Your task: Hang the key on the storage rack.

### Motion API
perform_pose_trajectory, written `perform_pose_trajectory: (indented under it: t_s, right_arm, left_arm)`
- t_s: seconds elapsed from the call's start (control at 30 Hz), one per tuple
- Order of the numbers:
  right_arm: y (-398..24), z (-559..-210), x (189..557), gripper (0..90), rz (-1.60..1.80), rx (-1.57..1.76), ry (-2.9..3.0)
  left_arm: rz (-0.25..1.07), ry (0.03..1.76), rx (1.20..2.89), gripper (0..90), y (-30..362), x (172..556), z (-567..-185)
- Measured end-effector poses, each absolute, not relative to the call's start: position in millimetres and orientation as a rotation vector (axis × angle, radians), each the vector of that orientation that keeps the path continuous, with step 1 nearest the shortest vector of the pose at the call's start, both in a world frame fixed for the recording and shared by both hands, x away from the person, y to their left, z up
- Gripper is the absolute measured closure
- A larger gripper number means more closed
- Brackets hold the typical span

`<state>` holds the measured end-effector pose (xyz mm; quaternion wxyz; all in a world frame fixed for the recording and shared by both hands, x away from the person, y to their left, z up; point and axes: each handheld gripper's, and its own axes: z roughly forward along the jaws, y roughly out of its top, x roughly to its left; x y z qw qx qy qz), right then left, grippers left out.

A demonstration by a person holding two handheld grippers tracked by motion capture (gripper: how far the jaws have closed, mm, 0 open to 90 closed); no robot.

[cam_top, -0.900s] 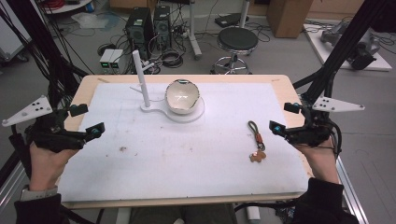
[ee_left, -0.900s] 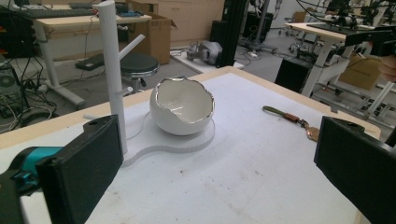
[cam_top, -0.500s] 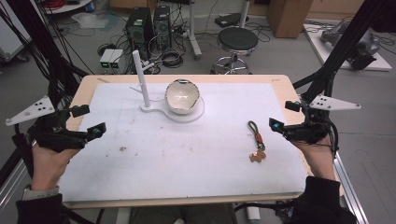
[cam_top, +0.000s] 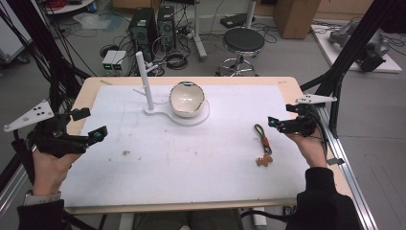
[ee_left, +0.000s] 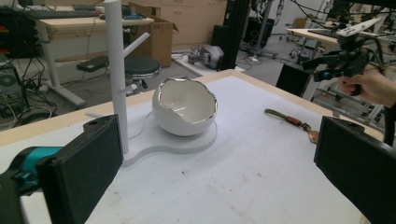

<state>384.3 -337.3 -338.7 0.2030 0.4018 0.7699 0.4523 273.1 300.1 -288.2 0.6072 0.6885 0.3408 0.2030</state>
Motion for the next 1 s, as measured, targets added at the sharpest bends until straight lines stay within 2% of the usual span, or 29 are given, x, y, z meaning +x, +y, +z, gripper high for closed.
perform_pose_trajectory:
  t_s: [0.27,0.43,1.0]
  right_arm:
    - [-329.2,-352.9,404.2,2.2,1.180,1.195,2.195]
    - [-318.8,-367.6,412.8,2.2,1.305,1.257,2.261]
    - [-287.5,-416.6,440.9,5.2,0.983,1.369,2.456]
  left_arm:
    - [0.447,0.793,1.617,1.7,297.6,275.2,-293.8]
    - [0.463,0.788,1.625,1.7,297.8,271.5,-293.6]
    - [0.479,0.808,1.612,1.8,307.8,265.8,-295.4]
